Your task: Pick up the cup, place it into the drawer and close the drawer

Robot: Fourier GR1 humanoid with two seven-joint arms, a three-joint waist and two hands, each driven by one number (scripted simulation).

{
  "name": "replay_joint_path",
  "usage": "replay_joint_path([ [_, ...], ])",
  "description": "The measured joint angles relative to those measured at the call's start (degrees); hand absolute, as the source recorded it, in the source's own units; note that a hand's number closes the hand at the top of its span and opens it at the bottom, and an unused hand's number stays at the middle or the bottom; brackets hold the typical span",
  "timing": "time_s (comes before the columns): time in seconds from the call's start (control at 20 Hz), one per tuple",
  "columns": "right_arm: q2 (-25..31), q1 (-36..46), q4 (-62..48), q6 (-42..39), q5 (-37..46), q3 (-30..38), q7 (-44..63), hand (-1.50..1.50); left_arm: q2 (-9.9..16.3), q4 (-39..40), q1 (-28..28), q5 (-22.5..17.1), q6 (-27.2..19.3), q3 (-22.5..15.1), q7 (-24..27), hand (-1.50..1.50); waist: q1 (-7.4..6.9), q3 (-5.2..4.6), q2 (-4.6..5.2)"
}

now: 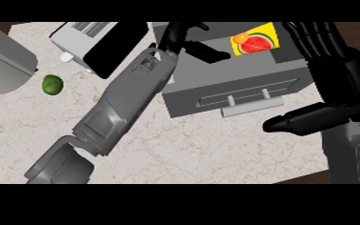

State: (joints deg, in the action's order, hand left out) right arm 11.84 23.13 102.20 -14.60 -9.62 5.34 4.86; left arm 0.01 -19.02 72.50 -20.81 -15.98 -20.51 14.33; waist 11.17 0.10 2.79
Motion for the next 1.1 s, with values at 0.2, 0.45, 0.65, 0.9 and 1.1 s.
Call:
replay_joint_path([
  [0.2,-0.99,0.79,-0.27,-3.99,-3.81,-2.78,0.50,1.50,0.00,-2.10,-0.55,-4.44,0.70,1.04,2.50,-1.50,0.41,-0.04,0.14],
  [0.45,-0.20,0.44,-0.38,-11.73,-8.51,-7.58,1.88,1.50,0.00,-4.93,-1.19,-9.85,1.51,2.70,8.05,-1.50,0.03,-0.10,-0.04],
  [0.65,4.42,-0.32,-0.35,-18.06,-7.64,-11.45,5.07,1.50,0.00,-5.19,-0.81,-12.83,-0.01,3.69,11.27,-1.50,-1.28,-0.12,-0.54],
  [0.9,9.39,-2.98,1.04,-21.22,-0.69,-14.48,7.08,-1.50,-0.01,-4.29,-0.41,-15.41,-2.08,3.89,13.20,-1.50,-3.75,-0.08,-1.31],
  [1.1,11.16,-5.45,0.86,-19.19,11.12,-16.83,4.19,-1.50,0.00,-4.08,-0.86,-16.57,-1.63,4.63,14.18,-1.50,-6.67,-0.05,-1.79],
])
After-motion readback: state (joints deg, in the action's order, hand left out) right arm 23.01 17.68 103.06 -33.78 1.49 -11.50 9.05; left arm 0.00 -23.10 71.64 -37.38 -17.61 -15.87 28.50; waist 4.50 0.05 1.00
